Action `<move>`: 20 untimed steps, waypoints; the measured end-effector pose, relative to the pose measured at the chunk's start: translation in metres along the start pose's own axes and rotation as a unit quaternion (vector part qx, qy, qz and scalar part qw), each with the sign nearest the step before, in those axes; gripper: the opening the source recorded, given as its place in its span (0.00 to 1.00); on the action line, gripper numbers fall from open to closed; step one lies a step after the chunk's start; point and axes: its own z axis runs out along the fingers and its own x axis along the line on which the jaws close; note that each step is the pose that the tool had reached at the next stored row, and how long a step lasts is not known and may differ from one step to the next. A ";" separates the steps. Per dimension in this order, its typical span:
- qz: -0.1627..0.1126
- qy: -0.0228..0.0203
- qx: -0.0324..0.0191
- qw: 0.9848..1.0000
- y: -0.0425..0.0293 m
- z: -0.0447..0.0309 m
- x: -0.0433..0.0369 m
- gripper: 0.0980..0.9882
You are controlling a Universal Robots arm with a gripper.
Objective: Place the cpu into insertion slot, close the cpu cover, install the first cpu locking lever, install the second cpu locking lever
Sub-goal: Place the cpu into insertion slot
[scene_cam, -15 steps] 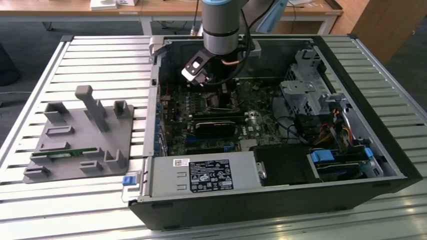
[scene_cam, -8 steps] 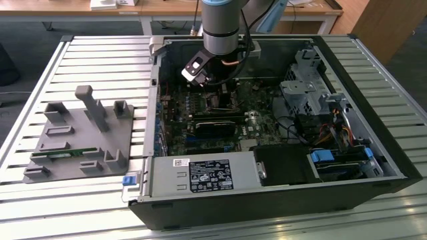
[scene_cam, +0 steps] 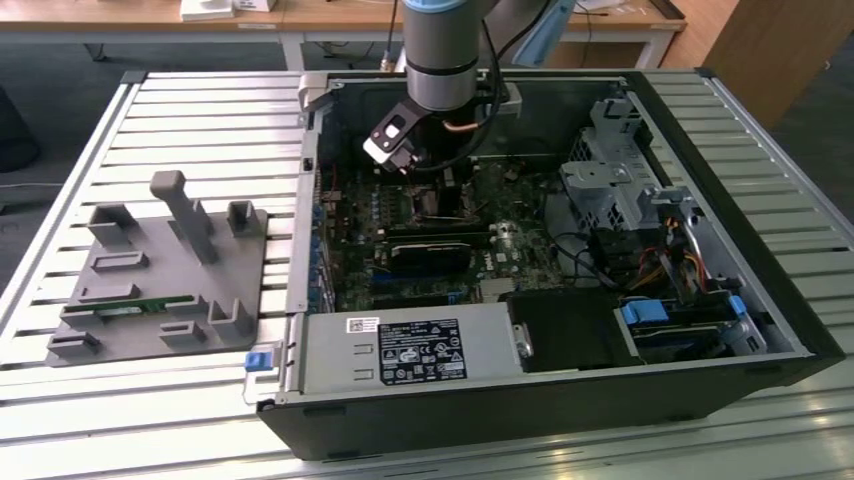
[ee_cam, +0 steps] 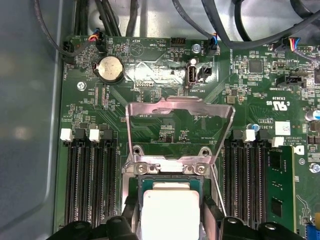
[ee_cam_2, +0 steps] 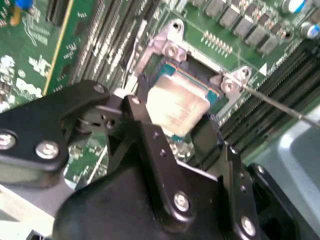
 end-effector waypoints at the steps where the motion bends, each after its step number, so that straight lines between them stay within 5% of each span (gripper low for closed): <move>1: 0.000 0.000 0.000 1.000 0.0000 -0.0001 0.0000 0.58; 10: 0.000 0.000 0.000 1.000 0.0014 -0.0179 -0.0005 0.56; 20: 0.000 0.000 0.001 1.000 0.0018 -0.0218 -0.0007 0.10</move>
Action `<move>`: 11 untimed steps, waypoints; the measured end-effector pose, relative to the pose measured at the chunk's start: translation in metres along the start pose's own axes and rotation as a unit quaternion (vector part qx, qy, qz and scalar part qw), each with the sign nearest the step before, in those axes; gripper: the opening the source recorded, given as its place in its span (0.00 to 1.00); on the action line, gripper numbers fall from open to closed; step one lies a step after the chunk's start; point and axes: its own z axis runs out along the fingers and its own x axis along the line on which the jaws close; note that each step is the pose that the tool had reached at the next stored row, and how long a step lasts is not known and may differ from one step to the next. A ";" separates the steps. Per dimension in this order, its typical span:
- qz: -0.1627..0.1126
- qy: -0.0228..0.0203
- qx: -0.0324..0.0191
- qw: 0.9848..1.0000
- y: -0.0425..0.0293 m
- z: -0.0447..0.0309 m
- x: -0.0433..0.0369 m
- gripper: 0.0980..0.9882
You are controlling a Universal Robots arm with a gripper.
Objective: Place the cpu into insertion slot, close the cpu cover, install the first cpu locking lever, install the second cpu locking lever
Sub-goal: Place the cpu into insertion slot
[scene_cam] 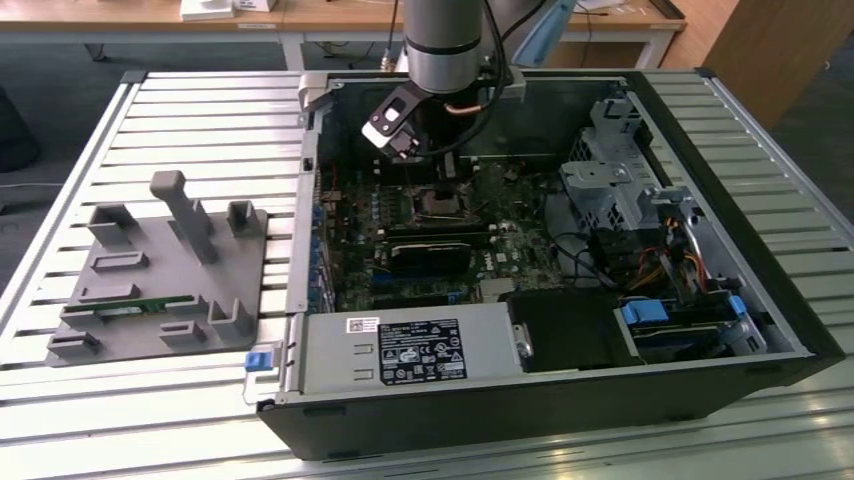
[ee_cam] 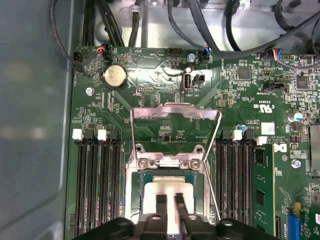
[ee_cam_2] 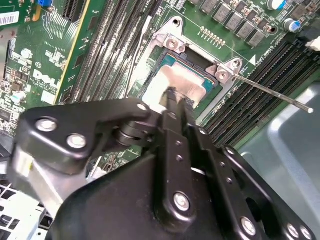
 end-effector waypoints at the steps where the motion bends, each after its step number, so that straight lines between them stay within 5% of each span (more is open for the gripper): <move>1: 0.000 0.000 0.000 1.000 0.0000 -0.0002 0.0000 0.10; 4: 0.000 0.000 0.000 1.000 0.0001 -0.0010 0.0000 0.01; 11: 0.000 0.000 0.000 1.000 0.0002 -0.0024 -0.0001 0.01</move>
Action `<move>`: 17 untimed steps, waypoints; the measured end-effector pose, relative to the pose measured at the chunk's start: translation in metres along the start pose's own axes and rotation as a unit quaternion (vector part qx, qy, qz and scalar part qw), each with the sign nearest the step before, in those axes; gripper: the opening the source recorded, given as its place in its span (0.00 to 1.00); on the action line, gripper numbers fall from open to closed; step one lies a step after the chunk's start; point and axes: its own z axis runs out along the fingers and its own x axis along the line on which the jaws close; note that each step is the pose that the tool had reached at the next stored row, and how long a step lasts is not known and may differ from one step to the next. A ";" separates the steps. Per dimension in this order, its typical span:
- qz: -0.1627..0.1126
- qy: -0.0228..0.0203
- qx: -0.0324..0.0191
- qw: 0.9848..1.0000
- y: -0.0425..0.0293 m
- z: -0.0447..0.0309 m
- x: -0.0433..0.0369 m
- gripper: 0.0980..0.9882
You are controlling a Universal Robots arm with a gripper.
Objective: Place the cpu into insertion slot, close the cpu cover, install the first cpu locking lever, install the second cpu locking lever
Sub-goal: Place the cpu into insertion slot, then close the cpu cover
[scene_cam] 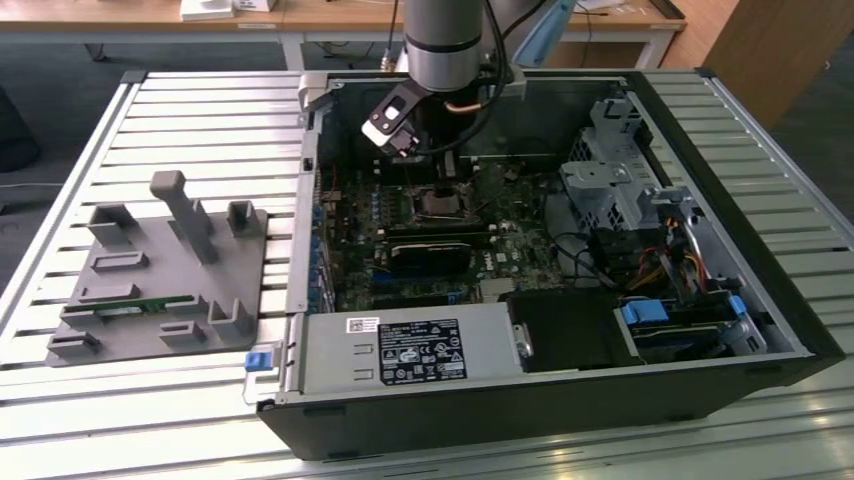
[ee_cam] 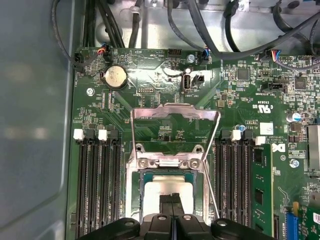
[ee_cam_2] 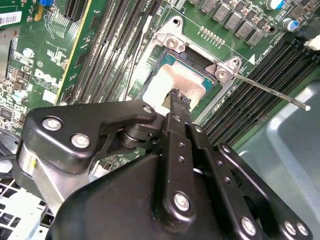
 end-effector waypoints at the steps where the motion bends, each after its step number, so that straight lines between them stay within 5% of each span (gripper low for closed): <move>1: 0.000 0.000 0.000 1.000 0.0000 -0.0005 0.0000 0.01; 17: 0.000 0.000 0.001 1.000 0.0012 -0.0102 -0.0003 0.01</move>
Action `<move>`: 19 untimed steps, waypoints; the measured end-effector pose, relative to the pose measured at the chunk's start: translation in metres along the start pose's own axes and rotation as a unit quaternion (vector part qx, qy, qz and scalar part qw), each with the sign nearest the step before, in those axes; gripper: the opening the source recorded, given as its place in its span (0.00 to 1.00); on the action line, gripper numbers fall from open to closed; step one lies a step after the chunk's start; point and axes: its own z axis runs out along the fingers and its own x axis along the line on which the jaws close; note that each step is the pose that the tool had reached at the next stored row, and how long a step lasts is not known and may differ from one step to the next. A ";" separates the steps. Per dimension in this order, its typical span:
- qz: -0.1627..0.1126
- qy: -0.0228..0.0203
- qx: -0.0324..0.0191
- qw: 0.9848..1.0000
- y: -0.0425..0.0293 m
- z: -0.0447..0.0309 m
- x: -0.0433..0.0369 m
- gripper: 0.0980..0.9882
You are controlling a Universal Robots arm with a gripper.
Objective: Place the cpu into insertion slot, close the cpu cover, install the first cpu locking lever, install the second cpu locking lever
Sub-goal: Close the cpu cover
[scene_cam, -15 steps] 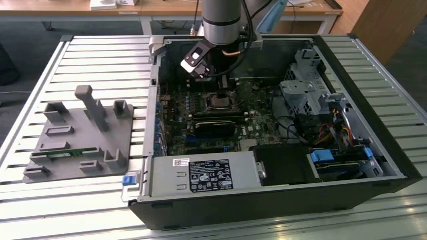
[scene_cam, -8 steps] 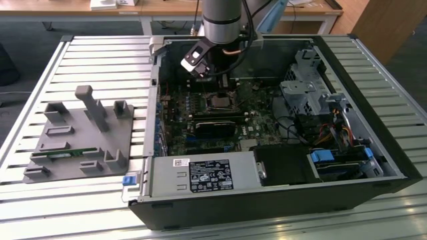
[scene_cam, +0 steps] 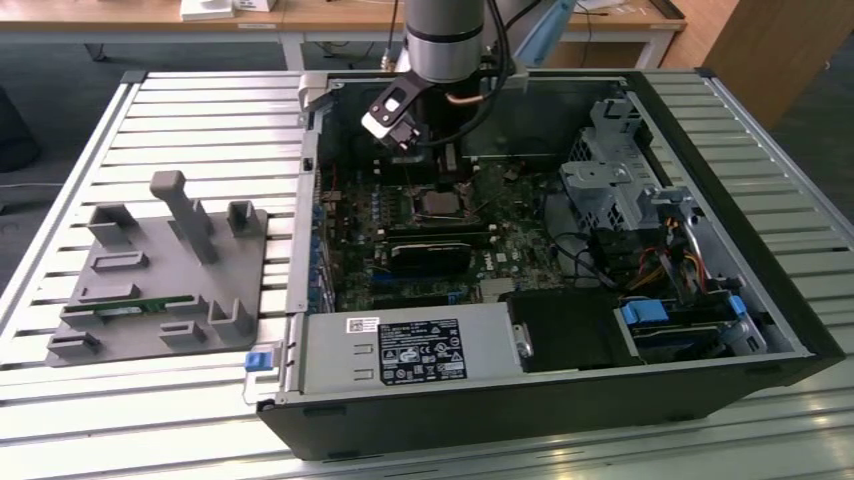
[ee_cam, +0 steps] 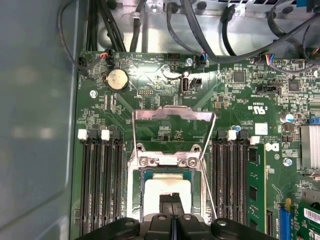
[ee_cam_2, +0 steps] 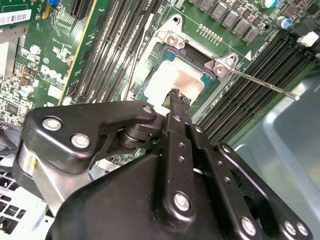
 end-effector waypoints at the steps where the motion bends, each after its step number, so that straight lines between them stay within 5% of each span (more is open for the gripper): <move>1: 0.000 0.000 0.000 1.000 0.0000 -0.0007 0.0000 0.01; 10: 0.000 0.000 0.004 1.000 0.0009 -0.0114 -0.0007 0.01; 16: 0.001 0.014 0.004 1.000 0.0012 -0.0143 -0.0081 0.01; 19: 0.001 0.014 0.004 1.000 0.0012 -0.0144 -0.0082 0.01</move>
